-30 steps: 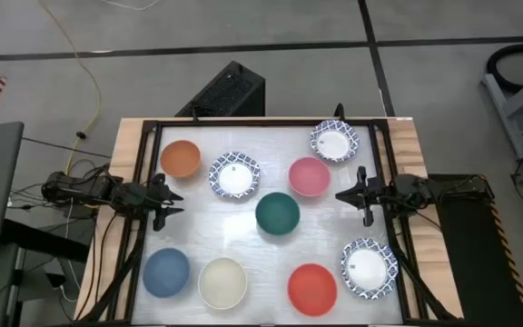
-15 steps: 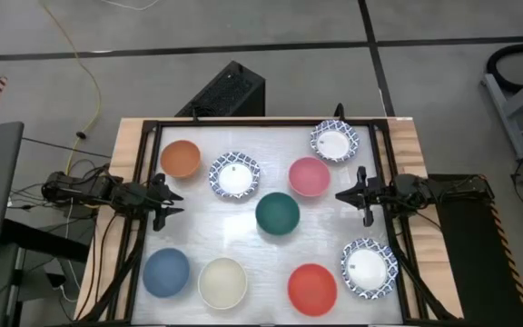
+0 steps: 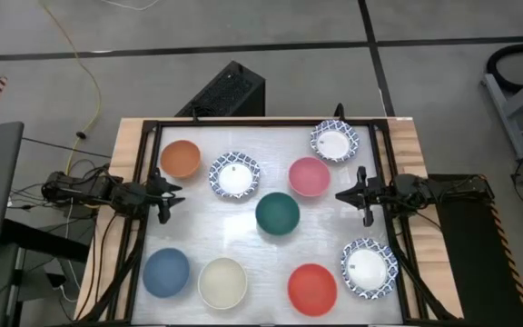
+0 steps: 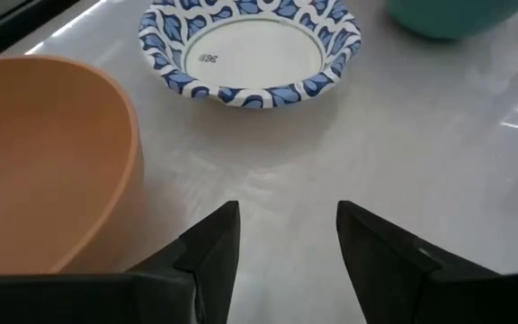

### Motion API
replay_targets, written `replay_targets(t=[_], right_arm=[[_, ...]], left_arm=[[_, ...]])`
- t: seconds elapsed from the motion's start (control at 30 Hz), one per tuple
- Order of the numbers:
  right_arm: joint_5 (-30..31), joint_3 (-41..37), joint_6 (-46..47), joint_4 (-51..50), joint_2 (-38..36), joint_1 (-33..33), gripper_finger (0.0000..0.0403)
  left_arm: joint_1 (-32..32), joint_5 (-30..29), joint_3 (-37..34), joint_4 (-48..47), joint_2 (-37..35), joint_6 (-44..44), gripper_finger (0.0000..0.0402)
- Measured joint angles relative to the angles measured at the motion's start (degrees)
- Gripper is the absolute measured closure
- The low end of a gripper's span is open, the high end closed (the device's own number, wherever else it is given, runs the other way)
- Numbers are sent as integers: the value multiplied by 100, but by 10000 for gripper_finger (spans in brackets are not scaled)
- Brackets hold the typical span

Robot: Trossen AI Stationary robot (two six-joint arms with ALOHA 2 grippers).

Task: Nest bowls inside each other
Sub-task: Stack the top white patterned bowl on top of the middle white patterned bowl

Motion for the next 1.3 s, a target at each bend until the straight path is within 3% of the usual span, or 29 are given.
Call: replay_targets(t=[0.6,0.87,1.17,1.3], right_arm=[[-2,-2,0,0,0,0,351],[0,-2,20,18,0,0,351],[74,-11,1591,573,0,0,351],[601,-11,2104,947,0,0,351]], left_arm=[[0,-61,0,-4,2,0,226],[2,-1278,0,416,0,-632,226],[2,-2391,0,630,2,-1533,226],[4,-2469,0,792,2,-2798,226]])
